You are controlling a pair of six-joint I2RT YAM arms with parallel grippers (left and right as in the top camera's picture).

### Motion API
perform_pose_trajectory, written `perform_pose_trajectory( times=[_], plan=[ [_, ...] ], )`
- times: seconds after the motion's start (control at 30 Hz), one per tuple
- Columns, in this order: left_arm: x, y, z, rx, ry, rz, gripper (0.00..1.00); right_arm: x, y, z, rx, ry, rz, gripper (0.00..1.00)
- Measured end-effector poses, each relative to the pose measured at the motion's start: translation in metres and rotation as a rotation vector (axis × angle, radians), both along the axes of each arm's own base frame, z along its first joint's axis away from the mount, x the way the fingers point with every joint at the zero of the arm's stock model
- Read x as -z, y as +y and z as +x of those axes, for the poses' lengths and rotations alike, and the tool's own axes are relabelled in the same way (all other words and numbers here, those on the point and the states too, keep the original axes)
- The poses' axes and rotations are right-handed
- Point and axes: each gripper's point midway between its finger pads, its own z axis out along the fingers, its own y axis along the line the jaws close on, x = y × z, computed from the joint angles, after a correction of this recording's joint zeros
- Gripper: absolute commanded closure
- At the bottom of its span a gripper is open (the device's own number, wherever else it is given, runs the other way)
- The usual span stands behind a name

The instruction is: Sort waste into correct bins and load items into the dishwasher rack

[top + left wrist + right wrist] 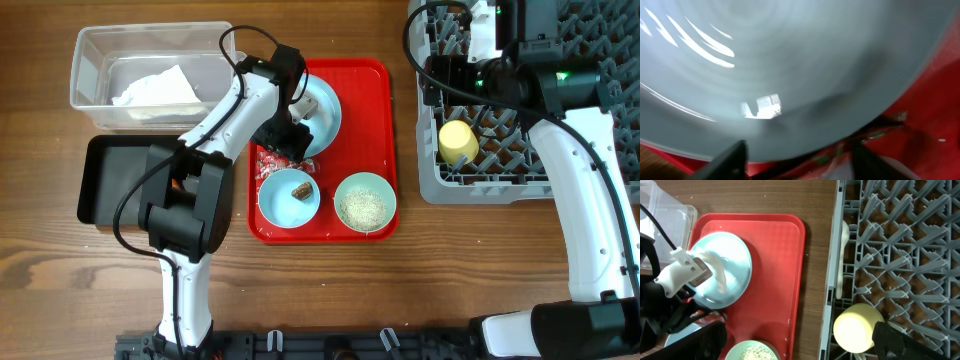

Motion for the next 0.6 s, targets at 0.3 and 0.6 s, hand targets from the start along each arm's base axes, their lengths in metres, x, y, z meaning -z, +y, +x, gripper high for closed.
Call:
perform_pose_trajectory(
  times=[0.3,0.6],
  plan=[
    [0.0,-0.002,0.004,0.005,-0.016,-0.007,0.5,0.0,0.0,0.0,0.001,0.0,0.0,0.04],
    [-0.014,-0.031,0.078,-0.11,-0.306,-0.137,0.36,0.0,0.0,0.0,0.0,-0.001,0.0,0.04]
  ],
)
